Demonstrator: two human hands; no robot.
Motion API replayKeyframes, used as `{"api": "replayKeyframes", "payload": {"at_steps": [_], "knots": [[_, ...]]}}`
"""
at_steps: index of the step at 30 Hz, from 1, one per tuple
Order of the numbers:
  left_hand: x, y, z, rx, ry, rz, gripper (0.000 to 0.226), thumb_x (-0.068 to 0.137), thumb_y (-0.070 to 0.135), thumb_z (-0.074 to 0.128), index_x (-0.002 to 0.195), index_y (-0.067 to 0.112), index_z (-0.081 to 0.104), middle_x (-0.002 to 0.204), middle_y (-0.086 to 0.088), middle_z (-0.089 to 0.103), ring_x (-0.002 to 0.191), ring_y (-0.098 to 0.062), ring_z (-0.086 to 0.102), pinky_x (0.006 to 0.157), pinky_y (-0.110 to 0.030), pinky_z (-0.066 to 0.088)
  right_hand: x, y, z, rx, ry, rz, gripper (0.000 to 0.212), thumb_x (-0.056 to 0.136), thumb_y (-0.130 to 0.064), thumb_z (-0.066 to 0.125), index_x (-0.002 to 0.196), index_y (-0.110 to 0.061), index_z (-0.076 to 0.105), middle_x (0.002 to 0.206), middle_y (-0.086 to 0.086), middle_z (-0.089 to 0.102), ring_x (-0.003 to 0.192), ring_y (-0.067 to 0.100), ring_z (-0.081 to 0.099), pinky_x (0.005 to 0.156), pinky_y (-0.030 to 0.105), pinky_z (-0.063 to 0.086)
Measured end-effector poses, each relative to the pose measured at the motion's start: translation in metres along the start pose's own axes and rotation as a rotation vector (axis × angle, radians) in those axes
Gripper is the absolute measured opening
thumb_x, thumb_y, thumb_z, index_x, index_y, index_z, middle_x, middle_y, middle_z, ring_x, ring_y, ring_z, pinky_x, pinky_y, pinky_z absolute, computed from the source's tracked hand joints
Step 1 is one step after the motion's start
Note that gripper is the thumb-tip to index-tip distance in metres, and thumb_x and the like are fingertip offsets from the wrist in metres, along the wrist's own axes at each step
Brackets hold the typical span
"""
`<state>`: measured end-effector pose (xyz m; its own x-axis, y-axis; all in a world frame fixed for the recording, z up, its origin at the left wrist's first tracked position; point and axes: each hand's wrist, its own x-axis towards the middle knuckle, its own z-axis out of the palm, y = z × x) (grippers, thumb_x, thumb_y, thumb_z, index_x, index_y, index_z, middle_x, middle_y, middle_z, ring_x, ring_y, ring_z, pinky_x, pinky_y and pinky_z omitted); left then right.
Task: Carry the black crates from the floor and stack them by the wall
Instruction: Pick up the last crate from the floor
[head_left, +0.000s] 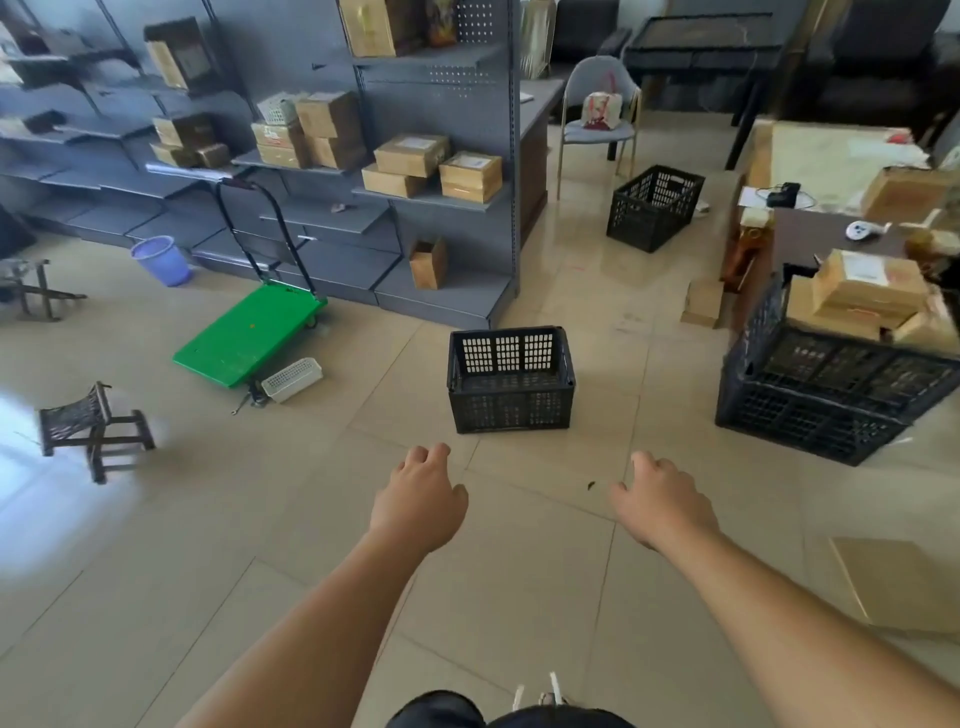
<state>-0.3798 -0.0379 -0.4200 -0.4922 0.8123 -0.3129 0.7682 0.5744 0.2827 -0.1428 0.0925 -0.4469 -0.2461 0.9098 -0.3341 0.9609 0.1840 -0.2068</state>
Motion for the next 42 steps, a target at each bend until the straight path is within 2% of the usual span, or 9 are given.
{"api": "replayKeyframes", "payload": {"at_steps": [4,15,20,23,28,34,42], "knots": [[0.066,0.005,-0.014,-0.027,0.021,-0.028,0.053,0.100,0.034,0.046,0.150,0.021,0.034,0.145,-0.005,0.045,0.130,-0.029,0.047,0.090,-0.043,0.049,0.066,-0.023,-0.017,-0.038,-0.007,-0.031,0.043,0.101,-0.042,0.040,0.138,-0.019,0.044,0.129,0.008,0.056,0.114,0.029,0.052,0.081,0.039,0.044],[0.287,-0.009,-0.073,-0.054,-0.040,-0.063,0.056,0.100,0.035,0.046,0.153,0.021,0.032,0.152,-0.008,0.041,0.134,-0.031,0.046,0.100,-0.046,0.048,0.253,-0.100,-0.070,-0.024,0.009,0.037,0.050,0.100,-0.044,0.041,0.144,-0.021,0.042,0.140,0.008,0.054,0.125,0.030,0.050,0.096,0.043,0.045],[0.383,0.012,-0.097,-0.020,-0.079,-0.013,0.050,0.100,0.034,0.045,0.148,0.021,0.037,0.148,-0.007,0.043,0.130,-0.030,0.047,0.093,-0.043,0.048,0.327,-0.121,-0.092,0.019,0.023,0.068,0.049,0.101,-0.045,0.043,0.143,-0.020,0.044,0.139,0.007,0.054,0.124,0.029,0.051,0.096,0.043,0.048],[0.427,0.030,-0.097,-0.009,-0.103,0.024,0.050,0.100,0.034,0.045,0.148,0.022,0.037,0.145,-0.006,0.044,0.128,-0.028,0.046,0.089,-0.042,0.047,0.369,-0.122,-0.099,0.033,0.018,0.090,0.051,0.101,-0.046,0.043,0.145,-0.020,0.043,0.140,0.007,0.054,0.126,0.029,0.051,0.098,0.043,0.048],[0.509,0.066,-0.104,0.001,-0.096,0.017,0.053,0.101,0.034,0.045,0.151,0.022,0.034,0.147,-0.007,0.044,0.129,-0.030,0.048,0.092,-0.044,0.048,0.461,-0.123,-0.117,0.029,0.005,0.087,0.049,0.101,-0.045,0.043,0.143,-0.021,0.044,0.139,0.007,0.054,0.125,0.029,0.051,0.099,0.043,0.047],[0.585,0.111,-0.123,-0.030,-0.074,-0.078,0.056,0.103,0.034,0.044,0.156,0.023,0.029,0.151,-0.006,0.042,0.133,-0.027,0.047,0.091,-0.037,0.048,0.575,-0.126,-0.150,-0.017,-0.044,0.019,0.047,0.101,-0.044,0.042,0.142,-0.020,0.044,0.138,0.007,0.055,0.124,0.030,0.051,0.097,0.043,0.048],[0.662,0.122,-0.125,-0.138,-0.140,-0.177,0.057,0.100,0.037,0.045,0.154,0.024,0.032,0.149,-0.005,0.044,0.133,-0.029,0.046,0.099,-0.044,0.046,0.685,-0.162,-0.153,-0.120,-0.171,-0.036,0.048,0.101,-0.043,0.041,0.142,-0.019,0.043,0.138,0.009,0.054,0.125,0.032,0.051,0.097,0.042,0.044]]}}
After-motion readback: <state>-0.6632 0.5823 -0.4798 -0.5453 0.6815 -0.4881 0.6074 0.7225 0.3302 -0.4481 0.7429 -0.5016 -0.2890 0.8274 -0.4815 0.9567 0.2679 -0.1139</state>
